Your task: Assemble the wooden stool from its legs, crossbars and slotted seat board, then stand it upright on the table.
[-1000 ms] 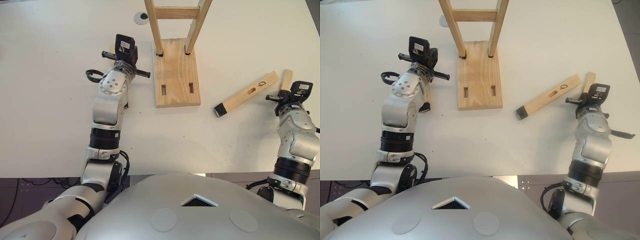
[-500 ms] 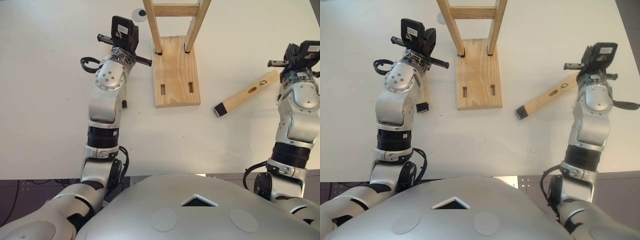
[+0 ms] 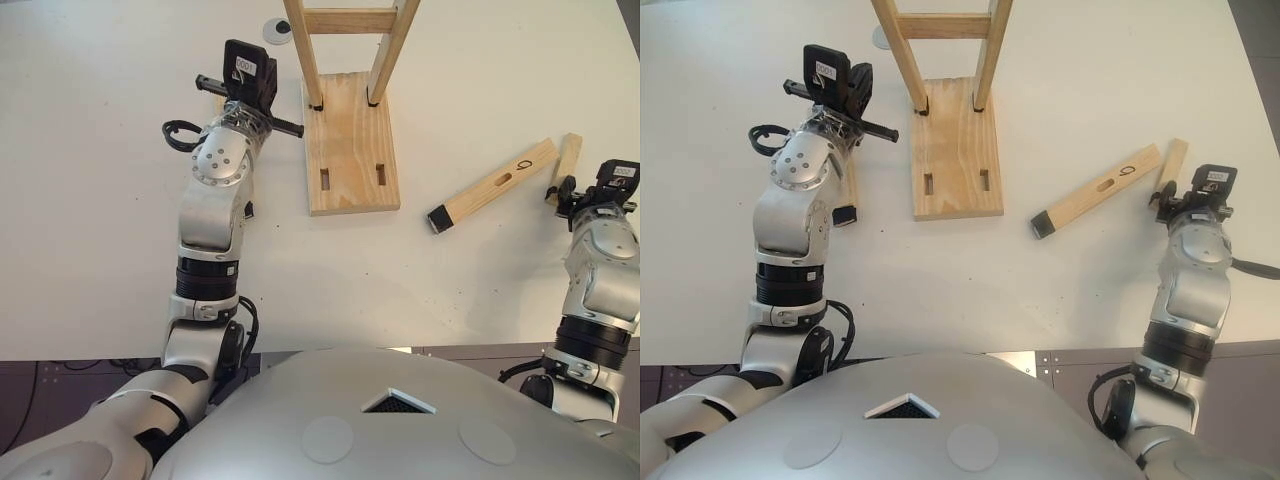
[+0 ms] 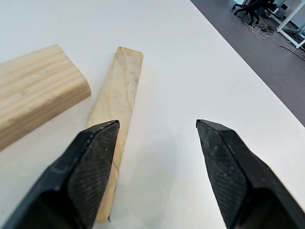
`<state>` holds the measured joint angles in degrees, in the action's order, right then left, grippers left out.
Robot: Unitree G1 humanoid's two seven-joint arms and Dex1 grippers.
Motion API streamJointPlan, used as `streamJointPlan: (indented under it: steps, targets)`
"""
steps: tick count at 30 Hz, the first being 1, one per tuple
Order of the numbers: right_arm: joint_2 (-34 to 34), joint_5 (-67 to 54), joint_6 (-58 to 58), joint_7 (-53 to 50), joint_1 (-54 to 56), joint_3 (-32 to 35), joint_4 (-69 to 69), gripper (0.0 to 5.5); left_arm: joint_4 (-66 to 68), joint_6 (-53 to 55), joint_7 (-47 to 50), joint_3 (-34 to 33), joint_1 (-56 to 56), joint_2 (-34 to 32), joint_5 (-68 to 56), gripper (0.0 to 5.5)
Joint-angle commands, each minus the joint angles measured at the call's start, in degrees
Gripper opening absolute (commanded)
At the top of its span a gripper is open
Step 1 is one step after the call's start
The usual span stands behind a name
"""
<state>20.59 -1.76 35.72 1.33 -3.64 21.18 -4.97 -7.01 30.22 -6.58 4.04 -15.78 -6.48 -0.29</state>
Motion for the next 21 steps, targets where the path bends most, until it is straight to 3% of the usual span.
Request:
streamJointPlan:
  steps: [1, 14, 21]
  targets:
    - [-1.24, -1.24, -0.62, 0.40, 1.60, -0.22, -1.55, 3.36, -0.15, 0.31, 0.03, 0.03, 0.43, -0.27, 0.43, 0.00]
    - [-3.86, -1.81, -0.48, -1.14, -2.91, -1.73, 0.49, 3.36, 1.53, -0.44, -0.77, 0.87, -0.30, -0.54, 0.80, 0.00]
    - [-4.21, -3.31, -1.41, -0.13, -3.53, -2.27, 3.91, 2.19, 1.46, -0.53, -0.62, 0.87, -0.35, -0.55, 0.82, 0.00]
